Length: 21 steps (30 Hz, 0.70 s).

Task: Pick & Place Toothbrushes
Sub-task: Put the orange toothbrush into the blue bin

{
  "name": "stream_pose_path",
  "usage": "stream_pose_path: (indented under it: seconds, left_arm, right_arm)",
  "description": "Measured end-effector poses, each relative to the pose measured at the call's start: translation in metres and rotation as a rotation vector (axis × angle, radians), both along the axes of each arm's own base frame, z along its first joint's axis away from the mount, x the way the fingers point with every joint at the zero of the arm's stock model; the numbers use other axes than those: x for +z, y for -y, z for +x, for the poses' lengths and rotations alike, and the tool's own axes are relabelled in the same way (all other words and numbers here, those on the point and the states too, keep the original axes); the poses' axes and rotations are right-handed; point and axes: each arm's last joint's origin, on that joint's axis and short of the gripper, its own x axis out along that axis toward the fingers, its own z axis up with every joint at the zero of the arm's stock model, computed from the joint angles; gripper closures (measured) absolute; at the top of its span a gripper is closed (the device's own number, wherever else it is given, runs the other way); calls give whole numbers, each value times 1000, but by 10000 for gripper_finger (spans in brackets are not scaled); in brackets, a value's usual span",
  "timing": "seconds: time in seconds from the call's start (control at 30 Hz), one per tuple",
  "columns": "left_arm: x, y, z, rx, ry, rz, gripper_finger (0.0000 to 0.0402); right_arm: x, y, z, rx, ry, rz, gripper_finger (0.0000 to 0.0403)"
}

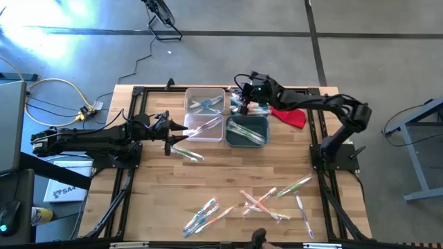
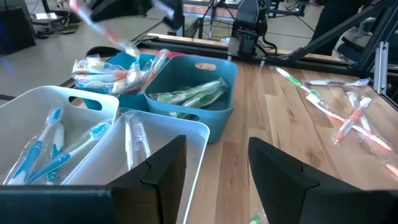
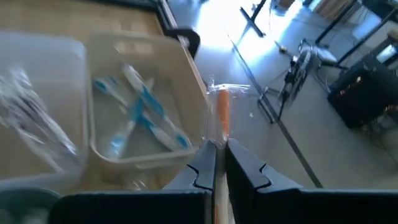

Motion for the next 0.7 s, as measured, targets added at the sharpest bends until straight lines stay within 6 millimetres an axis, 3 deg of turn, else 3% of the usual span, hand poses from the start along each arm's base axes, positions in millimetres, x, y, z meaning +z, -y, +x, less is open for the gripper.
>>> stream_pose_path:
  seconds: [0.23,0.7]
  left_arm:
    - [0,0,0,-8,-8,50,231]
    - [0,0,0,-18,-16,102,231]
  right_arm:
    - [-21,23,-5,-55,-49,20,392]
    - [-25,39,-18,-29,-40,111,392]
